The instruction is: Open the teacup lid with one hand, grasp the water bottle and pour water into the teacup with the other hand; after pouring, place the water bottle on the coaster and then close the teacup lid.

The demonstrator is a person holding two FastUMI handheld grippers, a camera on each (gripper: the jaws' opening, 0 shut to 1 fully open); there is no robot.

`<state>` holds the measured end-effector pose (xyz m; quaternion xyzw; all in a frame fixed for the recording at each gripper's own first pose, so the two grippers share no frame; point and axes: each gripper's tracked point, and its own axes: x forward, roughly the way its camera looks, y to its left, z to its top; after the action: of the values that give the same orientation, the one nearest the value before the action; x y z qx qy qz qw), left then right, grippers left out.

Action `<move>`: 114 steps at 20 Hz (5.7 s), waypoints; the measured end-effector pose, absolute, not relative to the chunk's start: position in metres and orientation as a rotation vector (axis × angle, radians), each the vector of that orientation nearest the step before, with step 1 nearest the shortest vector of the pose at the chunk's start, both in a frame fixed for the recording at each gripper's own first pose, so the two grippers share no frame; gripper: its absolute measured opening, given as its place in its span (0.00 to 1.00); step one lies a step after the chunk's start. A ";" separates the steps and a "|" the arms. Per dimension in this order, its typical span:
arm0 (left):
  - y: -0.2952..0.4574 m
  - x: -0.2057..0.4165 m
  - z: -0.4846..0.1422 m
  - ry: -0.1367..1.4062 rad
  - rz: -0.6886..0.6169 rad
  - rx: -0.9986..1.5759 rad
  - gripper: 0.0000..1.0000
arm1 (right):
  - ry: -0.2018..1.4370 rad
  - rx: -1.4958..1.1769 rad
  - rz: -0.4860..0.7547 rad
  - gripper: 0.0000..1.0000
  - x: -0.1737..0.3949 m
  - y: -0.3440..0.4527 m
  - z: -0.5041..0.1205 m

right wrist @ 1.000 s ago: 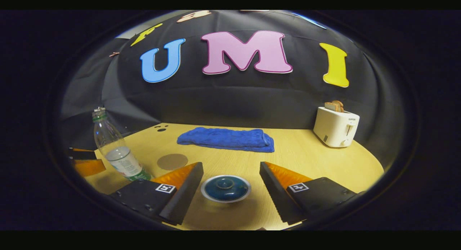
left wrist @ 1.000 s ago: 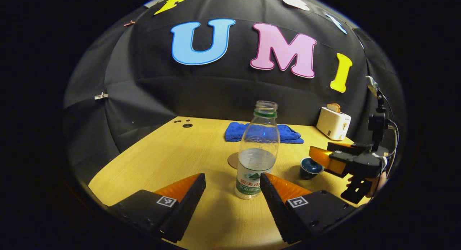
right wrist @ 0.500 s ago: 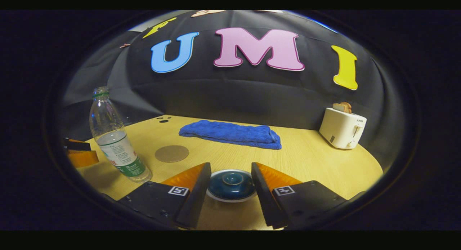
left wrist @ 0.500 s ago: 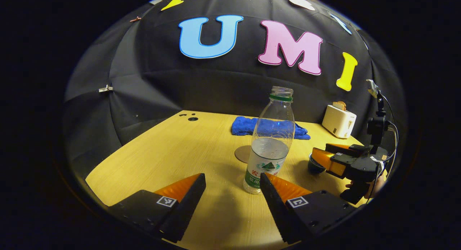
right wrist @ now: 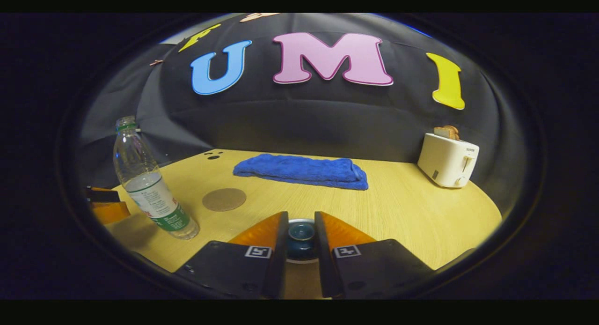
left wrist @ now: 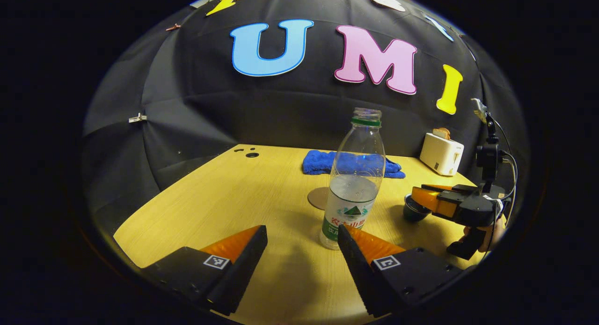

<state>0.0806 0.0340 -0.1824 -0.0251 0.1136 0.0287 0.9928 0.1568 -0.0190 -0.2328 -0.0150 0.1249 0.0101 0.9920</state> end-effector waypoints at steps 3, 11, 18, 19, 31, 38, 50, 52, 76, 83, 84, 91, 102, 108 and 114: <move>0.031 0.081 -0.184 0.225 0.050 -0.036 0.96 | 0.264 -0.035 0.027 0.26 0.161 -0.020 -0.236; 0.006 0.089 -0.172 0.179 -0.018 -0.015 0.95 | 0.220 -0.055 0.044 0.19 0.154 -0.025 -0.187; -0.018 0.117 -0.175 0.147 -0.072 0.009 0.96 | 0.241 -0.040 -0.010 0.24 0.113 -0.068 -0.175; -0.018 0.124 -0.176 0.141 -0.073 0.003 0.96 | 0.252 -0.038 -0.025 0.19 0.107 -0.075 -0.178; -0.028 0.179 -0.192 0.132 -0.110 0.009 0.81 | 0.330 -0.001 -0.177 0.19 0.067 -0.133 -0.222; -0.015 0.188 -0.169 0.110 -0.055 0.390 0.74 | 0.316 0.021 -0.188 0.19 0.063 -0.141 -0.222; -0.048 0.224 -0.167 0.114 -0.167 1.126 0.73 | 0.329 0.021 -0.242 0.24 0.041 -0.167 -0.235; -0.050 0.232 -0.170 0.126 -0.184 1.202 0.73 | 0.327 0.022 -0.262 0.24 0.037 -0.173 -0.235; -0.062 0.289 -0.165 0.060 -0.266 1.876 0.74 | 0.357 0.058 -0.252 0.19 0.025 -0.180 -0.247; -0.067 0.291 -0.161 0.026 -0.288 1.958 0.74 | 0.357 0.062 -0.237 0.19 0.025 -0.176 -0.247; -0.069 0.291 -0.162 0.021 -0.294 1.971 0.74 | 0.358 0.060 -0.234 0.19 0.024 -0.175 -0.248; -0.075 0.298 -0.148 -0.077 -0.308 2.090 0.74 | 0.362 0.064 -0.219 0.24 0.020 -0.173 -0.249; -0.092 0.303 -0.117 -0.195 -0.304 2.203 0.74 | 0.375 0.042 -0.174 0.24 0.009 -0.165 -0.250; -0.111 0.301 -0.103 -0.277 -0.311 2.237 0.74 | 0.365 0.040 -0.124 0.19 0.008 -0.149 -0.248; -0.121 0.307 -0.085 -0.366 -0.306 2.300 0.74 | 0.358 0.053 -0.116 0.19 0.008 -0.144 -0.244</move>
<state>0.3074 -0.1214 -0.0855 0.9033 -0.1438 -0.1203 0.3858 0.0080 -0.1438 -0.2442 0.0266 0.1778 -0.0578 0.9820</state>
